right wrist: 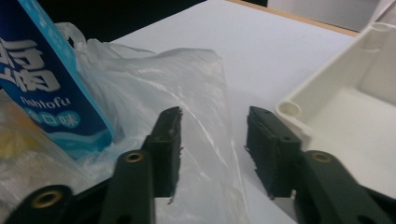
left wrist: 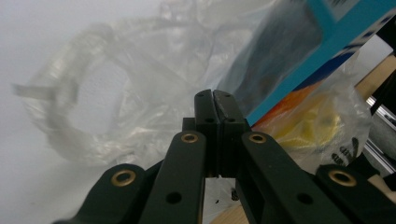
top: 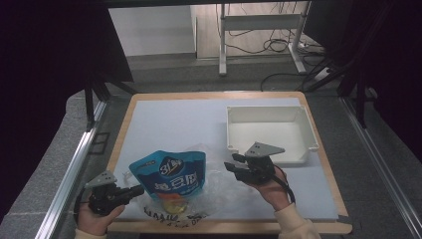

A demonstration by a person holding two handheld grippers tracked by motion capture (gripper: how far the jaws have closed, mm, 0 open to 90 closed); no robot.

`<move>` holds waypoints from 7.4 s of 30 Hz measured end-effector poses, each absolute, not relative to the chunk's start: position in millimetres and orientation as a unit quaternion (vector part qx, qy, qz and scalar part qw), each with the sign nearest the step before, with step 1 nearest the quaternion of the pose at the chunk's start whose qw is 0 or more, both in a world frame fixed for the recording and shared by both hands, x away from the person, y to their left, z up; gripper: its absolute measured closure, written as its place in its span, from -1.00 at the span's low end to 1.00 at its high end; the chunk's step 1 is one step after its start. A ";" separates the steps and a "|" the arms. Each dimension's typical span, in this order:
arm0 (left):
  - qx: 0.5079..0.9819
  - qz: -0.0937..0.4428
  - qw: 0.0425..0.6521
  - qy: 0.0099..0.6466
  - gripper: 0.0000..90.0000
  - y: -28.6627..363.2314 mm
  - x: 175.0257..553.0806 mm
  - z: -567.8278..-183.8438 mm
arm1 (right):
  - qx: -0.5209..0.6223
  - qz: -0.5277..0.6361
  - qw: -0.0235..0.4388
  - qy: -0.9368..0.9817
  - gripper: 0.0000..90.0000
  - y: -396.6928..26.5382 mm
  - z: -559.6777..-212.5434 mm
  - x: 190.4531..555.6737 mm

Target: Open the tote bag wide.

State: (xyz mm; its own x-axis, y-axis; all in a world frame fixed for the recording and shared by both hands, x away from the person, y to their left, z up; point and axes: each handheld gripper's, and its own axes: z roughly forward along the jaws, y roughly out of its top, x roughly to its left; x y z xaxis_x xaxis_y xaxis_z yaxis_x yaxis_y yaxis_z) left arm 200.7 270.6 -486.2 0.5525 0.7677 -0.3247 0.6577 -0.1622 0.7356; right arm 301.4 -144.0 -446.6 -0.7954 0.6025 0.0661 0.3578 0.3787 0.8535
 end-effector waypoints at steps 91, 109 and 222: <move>0.761 0.058 0.431 0.482 0.99 267.2 253.7 -490.6 | 0.274 0.420 0.077 0.861 0.97 -93.5 -476.3 287.3; 0.768 0.030 0.391 0.505 0.99 262.8 284.5 -526.6 | 0.230 0.404 0.012 0.885 0.97 -78.1 -514.8 256.0; 0.740 0.141 0.481 0.448 -0.61 304.0 180.1 -484.3 | 0.238 0.514 0.080 0.820 -0.21 -121.7 -454.5 260.8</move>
